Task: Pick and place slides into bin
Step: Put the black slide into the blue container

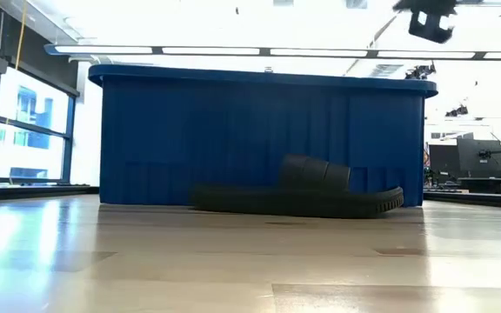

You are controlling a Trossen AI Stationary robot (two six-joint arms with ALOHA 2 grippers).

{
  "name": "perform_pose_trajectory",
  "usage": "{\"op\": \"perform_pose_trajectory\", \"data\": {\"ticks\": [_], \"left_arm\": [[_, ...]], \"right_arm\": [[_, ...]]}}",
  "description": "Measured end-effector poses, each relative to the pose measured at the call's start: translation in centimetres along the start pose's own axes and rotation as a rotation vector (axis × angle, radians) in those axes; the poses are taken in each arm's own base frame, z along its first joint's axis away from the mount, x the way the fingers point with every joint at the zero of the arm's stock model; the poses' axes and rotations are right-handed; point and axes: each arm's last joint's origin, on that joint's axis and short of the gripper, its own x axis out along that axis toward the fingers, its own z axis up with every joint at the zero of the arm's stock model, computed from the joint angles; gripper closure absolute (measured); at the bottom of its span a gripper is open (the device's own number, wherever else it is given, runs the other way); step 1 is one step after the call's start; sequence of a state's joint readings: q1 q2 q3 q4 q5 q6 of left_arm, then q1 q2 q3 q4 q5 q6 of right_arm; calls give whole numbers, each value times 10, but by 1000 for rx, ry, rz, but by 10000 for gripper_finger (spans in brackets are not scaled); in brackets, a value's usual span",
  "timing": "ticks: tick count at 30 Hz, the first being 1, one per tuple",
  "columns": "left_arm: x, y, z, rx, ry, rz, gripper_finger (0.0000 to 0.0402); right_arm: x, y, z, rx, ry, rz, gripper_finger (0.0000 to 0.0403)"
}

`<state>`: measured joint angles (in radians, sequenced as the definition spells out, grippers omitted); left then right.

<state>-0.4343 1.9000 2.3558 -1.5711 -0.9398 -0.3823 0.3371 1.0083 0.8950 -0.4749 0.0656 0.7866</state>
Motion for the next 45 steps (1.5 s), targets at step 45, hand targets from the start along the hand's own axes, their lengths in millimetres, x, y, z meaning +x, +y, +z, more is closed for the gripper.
{"op": "perform_pose_trajectory", "data": {"ticks": [45], "left_arm": [[258, 264, -65, 647, 188, -266, 401]], "right_arm": [[178, -82, -22, 675, -335, -156, 247]]}}
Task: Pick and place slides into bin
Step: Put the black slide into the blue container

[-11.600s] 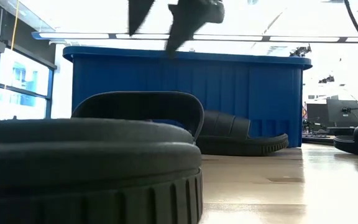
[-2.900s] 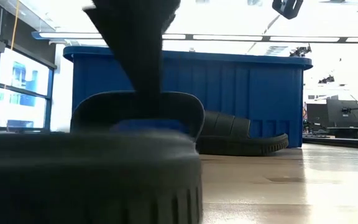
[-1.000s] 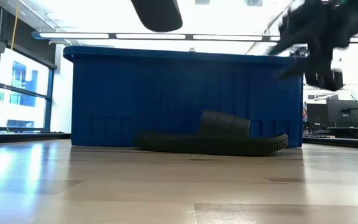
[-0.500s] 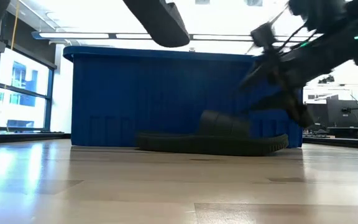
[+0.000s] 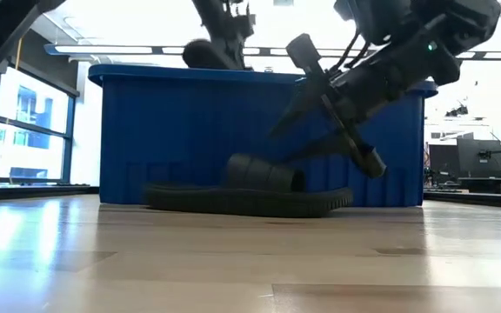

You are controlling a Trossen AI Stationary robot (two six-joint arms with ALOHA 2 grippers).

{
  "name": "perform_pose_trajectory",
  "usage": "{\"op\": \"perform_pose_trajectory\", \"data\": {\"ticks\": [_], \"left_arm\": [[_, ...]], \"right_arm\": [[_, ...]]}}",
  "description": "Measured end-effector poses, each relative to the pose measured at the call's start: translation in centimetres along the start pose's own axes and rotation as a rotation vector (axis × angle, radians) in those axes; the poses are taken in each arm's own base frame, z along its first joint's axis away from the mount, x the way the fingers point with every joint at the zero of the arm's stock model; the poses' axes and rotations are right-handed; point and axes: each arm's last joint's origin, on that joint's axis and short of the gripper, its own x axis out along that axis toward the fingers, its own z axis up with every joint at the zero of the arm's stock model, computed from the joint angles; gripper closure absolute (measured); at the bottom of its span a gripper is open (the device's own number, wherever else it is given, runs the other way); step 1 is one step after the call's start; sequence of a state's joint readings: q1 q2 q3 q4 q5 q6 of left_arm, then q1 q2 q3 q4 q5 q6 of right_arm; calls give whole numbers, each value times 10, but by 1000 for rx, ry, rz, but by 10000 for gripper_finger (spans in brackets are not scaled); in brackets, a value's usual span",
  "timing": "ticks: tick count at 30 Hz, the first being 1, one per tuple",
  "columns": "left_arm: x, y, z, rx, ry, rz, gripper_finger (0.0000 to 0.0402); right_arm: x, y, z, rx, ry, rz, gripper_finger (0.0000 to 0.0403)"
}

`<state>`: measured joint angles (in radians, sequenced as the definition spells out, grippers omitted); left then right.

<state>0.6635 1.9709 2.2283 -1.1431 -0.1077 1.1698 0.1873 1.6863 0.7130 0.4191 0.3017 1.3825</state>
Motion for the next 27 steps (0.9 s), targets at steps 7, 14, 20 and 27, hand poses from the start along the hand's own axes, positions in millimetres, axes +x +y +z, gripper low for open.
{"op": "perform_pose_trajectory", "data": {"ticks": [7, 14, 20, 27], "left_arm": [[71, 0, -38, 58, -3, 66, 401], [116, -5, -82, 18, -118, 172, 395], [143, -30, -113, 37, -71, 125, 390], [157, -53, -125, 97, 20, 53, 388]], "right_arm": [[-6, 10, -15, 12, -14, -72, 247], [-9, 24, -24, 33, -56, -33, 247], [-11, 30, -27, 70, -61, -16, 247], [-11, 29, -27, 99, -58, -19, 247]]}}
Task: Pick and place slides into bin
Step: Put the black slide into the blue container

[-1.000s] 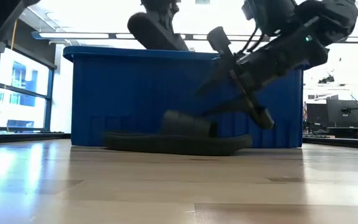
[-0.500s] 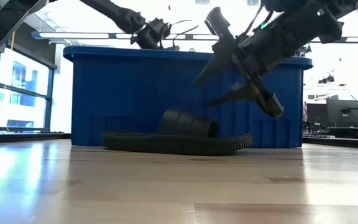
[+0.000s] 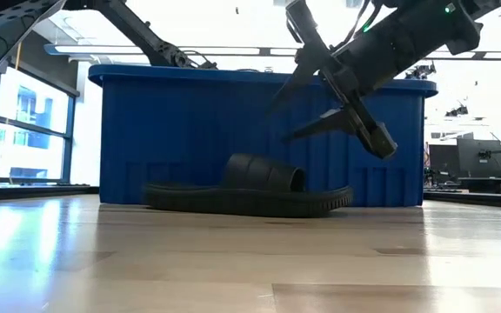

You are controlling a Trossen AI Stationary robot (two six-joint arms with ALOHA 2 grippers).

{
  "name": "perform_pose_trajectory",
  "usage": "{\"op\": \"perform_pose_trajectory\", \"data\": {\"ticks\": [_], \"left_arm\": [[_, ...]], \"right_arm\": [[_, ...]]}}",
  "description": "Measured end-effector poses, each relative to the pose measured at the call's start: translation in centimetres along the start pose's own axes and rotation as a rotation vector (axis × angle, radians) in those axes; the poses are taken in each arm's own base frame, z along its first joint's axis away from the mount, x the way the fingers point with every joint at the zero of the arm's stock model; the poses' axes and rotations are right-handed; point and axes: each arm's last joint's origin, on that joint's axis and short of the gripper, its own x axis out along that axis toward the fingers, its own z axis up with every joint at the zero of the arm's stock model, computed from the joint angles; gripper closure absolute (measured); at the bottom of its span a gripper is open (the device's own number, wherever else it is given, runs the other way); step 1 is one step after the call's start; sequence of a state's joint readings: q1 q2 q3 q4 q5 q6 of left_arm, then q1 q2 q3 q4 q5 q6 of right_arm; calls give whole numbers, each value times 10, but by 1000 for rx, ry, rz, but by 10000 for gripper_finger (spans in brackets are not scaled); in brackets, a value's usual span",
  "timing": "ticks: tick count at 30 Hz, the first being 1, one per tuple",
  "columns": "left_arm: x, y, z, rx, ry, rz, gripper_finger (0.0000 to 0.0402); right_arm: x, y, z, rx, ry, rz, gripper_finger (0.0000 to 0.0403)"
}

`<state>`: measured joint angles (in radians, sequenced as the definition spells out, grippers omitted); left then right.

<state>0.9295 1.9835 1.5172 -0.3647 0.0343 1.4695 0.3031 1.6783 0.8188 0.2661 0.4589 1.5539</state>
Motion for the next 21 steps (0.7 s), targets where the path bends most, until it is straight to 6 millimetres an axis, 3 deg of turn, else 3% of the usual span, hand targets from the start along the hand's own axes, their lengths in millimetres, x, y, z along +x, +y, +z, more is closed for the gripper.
{"op": "perform_pose_trajectory", "data": {"ticks": [6, 14, 21], "left_arm": [[-2, 0, -2, -28, 66, -18, 354], [-13, 15, 2, -176, 133, 4, 226], [-35, 33, 19, -209, 154, -33, 143]], "right_arm": [[-1, 0, -3, 1, 79, 2, 247], [-6, -1, -14, -8, 100, -6, 247], [-8, -21, -13, 17, 76, -194, 247]]}}
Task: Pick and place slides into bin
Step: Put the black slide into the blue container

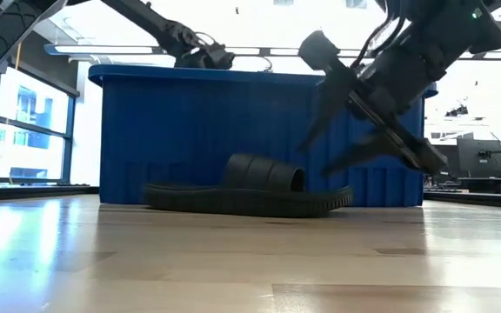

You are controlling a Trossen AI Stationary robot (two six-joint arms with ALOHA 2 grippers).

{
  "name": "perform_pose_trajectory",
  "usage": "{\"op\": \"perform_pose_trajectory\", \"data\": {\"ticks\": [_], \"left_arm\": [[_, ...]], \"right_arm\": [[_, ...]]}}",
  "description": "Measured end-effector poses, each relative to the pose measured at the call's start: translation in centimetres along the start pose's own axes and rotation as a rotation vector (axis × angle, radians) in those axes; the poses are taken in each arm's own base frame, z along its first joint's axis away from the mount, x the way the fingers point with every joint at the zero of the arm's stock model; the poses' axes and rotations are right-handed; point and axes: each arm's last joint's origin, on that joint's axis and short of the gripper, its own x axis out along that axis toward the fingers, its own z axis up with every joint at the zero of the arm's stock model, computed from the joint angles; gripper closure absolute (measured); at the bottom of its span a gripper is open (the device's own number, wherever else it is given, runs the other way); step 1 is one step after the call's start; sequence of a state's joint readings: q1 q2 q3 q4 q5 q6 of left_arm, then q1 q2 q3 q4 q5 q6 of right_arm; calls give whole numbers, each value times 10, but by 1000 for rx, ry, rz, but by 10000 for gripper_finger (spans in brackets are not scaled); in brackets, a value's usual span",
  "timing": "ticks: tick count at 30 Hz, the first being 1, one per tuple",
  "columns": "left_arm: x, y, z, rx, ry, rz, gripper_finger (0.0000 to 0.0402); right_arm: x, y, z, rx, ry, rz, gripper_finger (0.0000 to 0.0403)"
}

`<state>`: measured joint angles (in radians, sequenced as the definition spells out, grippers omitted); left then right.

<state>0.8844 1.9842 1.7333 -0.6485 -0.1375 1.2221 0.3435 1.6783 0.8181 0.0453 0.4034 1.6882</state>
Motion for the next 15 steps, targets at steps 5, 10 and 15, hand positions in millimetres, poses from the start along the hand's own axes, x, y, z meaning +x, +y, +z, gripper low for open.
{"op": "perform_pose_trajectory", "data": {"ticks": [5, 10, 15], "left_arm": [[-28, 16, 17, 19, 4, 36, 132], [-62, 31, 37, 19, -37, 85, 146], [-97, 42, 54, -33, -67, 136, 165]], "right_arm": [[0, -2, 3, 0, -69, -10, 247], [6, -5, 7, -10, -79, -40, 247], [16, -5, 14, -7, -110, -25, 247]]}}
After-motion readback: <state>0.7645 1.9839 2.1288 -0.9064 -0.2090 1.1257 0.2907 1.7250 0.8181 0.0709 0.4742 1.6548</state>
